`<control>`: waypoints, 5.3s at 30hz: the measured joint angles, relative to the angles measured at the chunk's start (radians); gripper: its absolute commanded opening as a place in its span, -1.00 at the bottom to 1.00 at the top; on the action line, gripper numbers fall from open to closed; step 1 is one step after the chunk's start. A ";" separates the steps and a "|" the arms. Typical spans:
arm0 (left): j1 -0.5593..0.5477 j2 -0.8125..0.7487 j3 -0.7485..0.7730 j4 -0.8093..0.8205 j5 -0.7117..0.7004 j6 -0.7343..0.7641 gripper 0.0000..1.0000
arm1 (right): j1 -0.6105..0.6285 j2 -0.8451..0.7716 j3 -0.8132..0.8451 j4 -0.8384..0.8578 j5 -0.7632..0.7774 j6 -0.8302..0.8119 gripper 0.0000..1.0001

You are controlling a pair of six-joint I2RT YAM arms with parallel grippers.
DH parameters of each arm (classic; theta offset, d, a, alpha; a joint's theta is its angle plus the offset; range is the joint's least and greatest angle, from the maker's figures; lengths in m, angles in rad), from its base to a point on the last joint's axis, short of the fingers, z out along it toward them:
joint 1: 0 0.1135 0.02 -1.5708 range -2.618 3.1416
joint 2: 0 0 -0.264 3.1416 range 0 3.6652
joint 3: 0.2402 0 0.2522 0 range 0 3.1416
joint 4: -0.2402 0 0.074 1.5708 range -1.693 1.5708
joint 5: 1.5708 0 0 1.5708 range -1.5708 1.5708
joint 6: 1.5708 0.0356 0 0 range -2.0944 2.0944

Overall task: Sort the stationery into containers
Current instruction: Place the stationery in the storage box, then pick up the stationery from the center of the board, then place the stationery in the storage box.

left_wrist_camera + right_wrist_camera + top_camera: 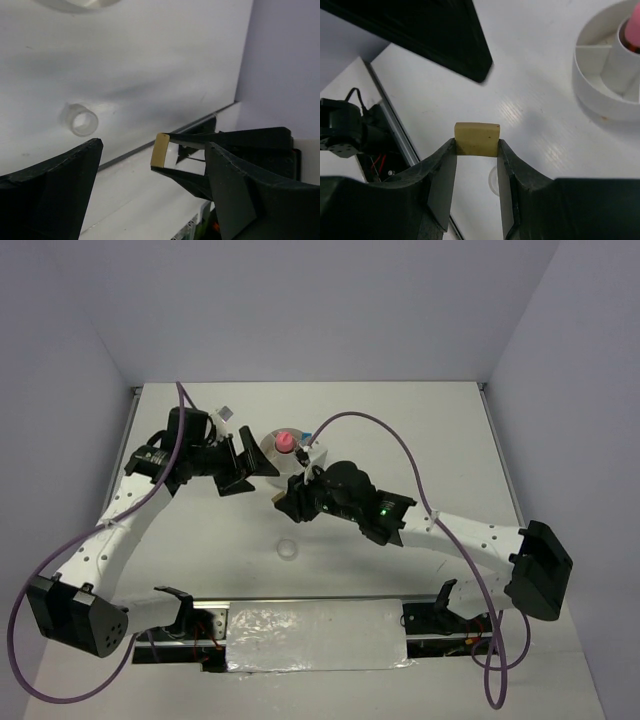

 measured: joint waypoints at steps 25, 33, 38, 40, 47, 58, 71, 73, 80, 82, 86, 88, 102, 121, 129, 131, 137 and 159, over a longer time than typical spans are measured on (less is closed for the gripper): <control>0.006 0.017 -0.139 0.161 0.315 -0.060 -1.00 | 0.015 0.027 0.127 -0.051 -0.025 -0.168 0.64; -0.001 0.128 0.082 0.069 0.042 0.081 -1.00 | 0.003 -0.017 0.087 -0.050 0.039 -0.127 0.99; 0.010 0.240 0.080 0.154 -0.213 0.183 -1.00 | -0.022 -0.229 -0.034 -0.103 0.081 -0.113 0.99; 0.018 0.326 0.079 0.205 -0.256 0.217 -1.00 | -0.027 -0.327 -0.052 -0.125 0.095 -0.113 0.99; 0.031 0.571 0.186 0.278 -0.285 0.285 -0.96 | -0.029 -0.564 -0.105 -0.217 0.128 -0.085 0.99; 0.031 0.612 0.320 0.330 -0.301 0.288 -0.61 | -0.029 -0.663 -0.155 -0.355 0.179 -0.046 0.99; 0.033 0.618 0.261 0.338 -0.294 0.290 0.25 | -0.029 -0.573 -0.140 -0.370 0.174 -0.050 0.99; 0.033 0.617 0.256 0.334 -0.292 0.288 0.32 | -0.029 -0.557 -0.140 -0.363 0.167 -0.050 0.99; 0.035 0.560 0.259 0.280 -0.332 0.274 0.65 | -0.029 -0.349 -0.107 -0.343 0.171 -0.014 0.98; 0.035 0.516 0.279 0.211 -0.381 0.249 0.84 | -0.029 -0.203 -0.050 -0.364 0.190 0.042 0.84; 0.036 0.384 0.298 0.092 -0.476 0.199 0.86 | -0.020 0.083 0.047 -0.410 0.209 0.166 0.41; 0.040 0.290 0.256 0.076 -0.493 0.189 0.87 | -0.002 0.190 0.100 -0.452 0.213 0.227 0.36; 0.042 -0.032 -0.073 -0.062 -0.472 0.179 0.89 | 0.122 0.470 0.314 -0.576 0.243 0.412 -0.01; 0.042 -0.130 -0.239 -0.053 -0.321 0.127 0.85 | 0.122 0.514 0.245 -0.542 0.247 0.457 -1.00; 0.034 -0.229 -0.451 0.143 -0.021 0.015 0.79 | 0.122 0.382 0.281 -0.602 0.313 0.510 -1.00; 0.021 -0.238 -0.471 0.190 0.024 -0.025 0.78 | 0.122 0.346 0.320 -0.626 0.342 0.526 -1.00; -0.027 -0.251 -0.477 0.320 0.068 -0.092 0.64 | 0.122 0.323 0.423 -0.670 0.399 0.554 -1.00; -0.072 -0.174 -0.501 0.454 0.085 -0.134 -0.69 | 0.122 0.302 0.457 -0.717 0.411 0.581 -1.00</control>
